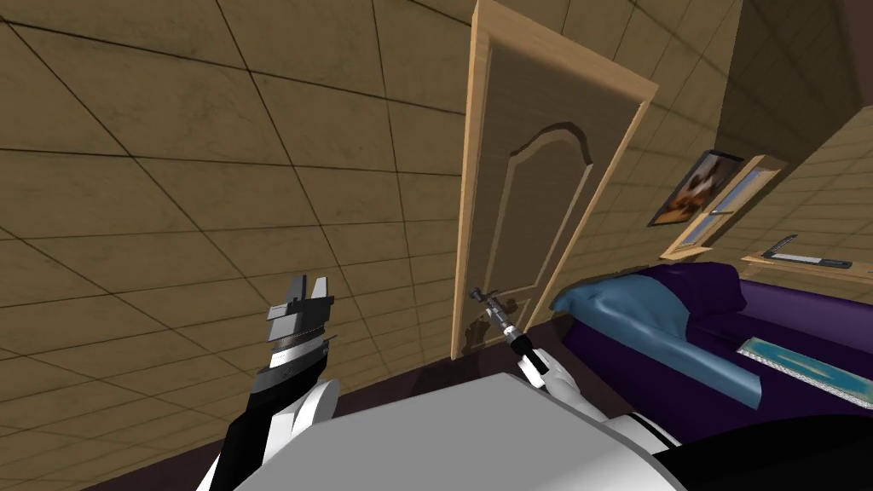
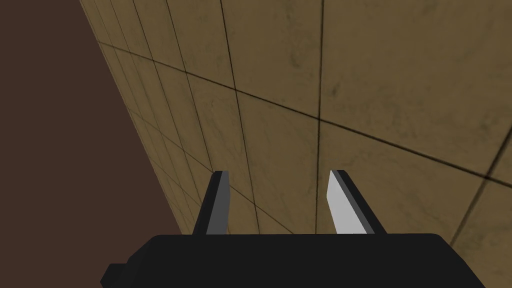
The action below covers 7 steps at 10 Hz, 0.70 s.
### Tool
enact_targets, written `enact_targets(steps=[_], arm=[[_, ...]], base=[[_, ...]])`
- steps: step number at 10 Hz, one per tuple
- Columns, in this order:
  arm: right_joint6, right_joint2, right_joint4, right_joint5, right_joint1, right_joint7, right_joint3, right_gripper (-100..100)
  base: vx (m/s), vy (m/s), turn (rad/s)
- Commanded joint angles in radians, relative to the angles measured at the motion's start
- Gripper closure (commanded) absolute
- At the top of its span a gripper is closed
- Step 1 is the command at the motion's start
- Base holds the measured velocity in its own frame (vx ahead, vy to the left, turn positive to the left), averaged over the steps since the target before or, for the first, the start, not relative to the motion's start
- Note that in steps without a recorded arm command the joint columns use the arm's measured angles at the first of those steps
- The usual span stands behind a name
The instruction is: Pull the door open
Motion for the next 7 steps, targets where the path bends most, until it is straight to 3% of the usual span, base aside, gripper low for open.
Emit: enact_targets(steps=[1,2,3,4,7], arm=[[-0.01,-0.019,0.007,-0.019,0.017,-0.006,-0.023,-100],[-0.019,-0.028,0.019,-0.027,0.021,-0.007,-0.034,-100],[-0.007,-0.02,0.009,-0.021,0.016,-0.005,-0.026,-100],[-0.007,-0.02,0.009,-0.021,0.016,-0.005,-0.026,100],[-0.007,-0.02,0.009,-0.021,0.016,-0.005,-0.026,100]], base=[[0.21,0.074,0.184],[0.199,0.045,0.138],[0.088,0.011,0.026],[-0.01,0.001,-0.022],[-0.025,-0.006,0.002]])
